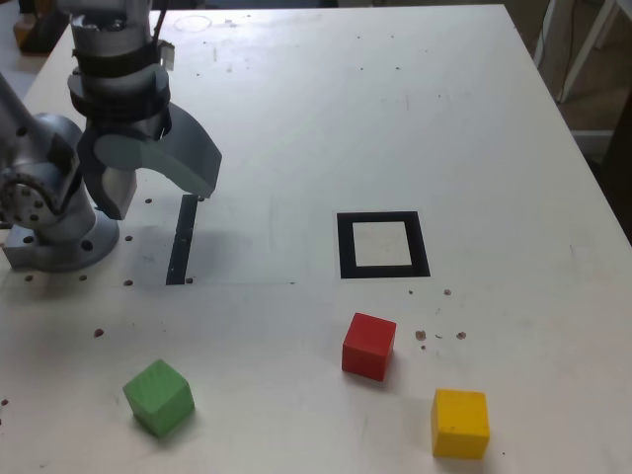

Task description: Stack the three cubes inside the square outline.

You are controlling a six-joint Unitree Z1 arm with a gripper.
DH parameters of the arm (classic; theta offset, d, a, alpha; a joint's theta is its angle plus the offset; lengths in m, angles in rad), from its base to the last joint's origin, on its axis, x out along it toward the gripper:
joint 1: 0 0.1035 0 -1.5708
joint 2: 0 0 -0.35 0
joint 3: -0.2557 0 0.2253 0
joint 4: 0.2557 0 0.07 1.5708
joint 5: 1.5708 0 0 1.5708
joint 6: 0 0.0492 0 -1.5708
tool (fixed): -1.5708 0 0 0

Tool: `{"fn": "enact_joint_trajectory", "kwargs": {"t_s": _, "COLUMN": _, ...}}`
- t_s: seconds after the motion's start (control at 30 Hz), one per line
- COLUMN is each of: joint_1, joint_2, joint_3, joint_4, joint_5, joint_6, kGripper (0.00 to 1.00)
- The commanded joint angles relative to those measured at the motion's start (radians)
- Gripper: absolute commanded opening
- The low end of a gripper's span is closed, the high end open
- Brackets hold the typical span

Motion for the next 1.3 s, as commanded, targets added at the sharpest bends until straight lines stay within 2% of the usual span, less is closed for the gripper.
{"fn": "enact_joint_trajectory", "kwargs": {"t_s": 0.0, "joint_1": -0.007, "joint_2": -0.005, "joint_3": 0.001, "joint_4": 0.000, "joint_5": 0.005, "joint_6": -0.006, "kGripper": 1.00}}
{"fn": "enact_joint_trajectory", "kwargs": {"t_s": 0.33, "joint_1": -0.036, "joint_2": -0.006, "joint_3": -0.029, "joint_4": 0.012, "joint_5": 0.015, "joint_6": -0.021, "kGripper": 0.99}}
{"fn": "enact_joint_trajectory", "kwargs": {"t_s": 0.5, "joint_1": -0.101, "joint_2": 0.009, "joint_3": -0.101, "joint_4": 0.023, "joint_5": 0.001, "joint_6": -0.057, "kGripper": 0.99}}
{"fn": "enact_joint_trajectory", "kwargs": {"t_s": 0.63, "joint_1": -0.210, "joint_2": 0.077, "joint_3": -0.217, "joint_4": 0.024, "joint_5": -0.009, "joint_6": -0.107, "kGripper": 0.98}}
{"fn": "enact_joint_trajectory", "kwargs": {"t_s": 0.87, "joint_1": -0.363, "joint_2": 0.229, "joint_3": -0.412, "joint_4": 0.075, "joint_5": 0.010, "joint_6": -0.198, "kGripper": 0.97}}
{"fn": "enact_joint_trajectory", "kwargs": {"t_s": 1.27, "joint_1": -0.449, "joint_2": 0.428, "joint_3": -0.619, "joint_4": 0.117, "joint_5": 0.033, "joint_6": -0.270, "kGripper": 0.97}}
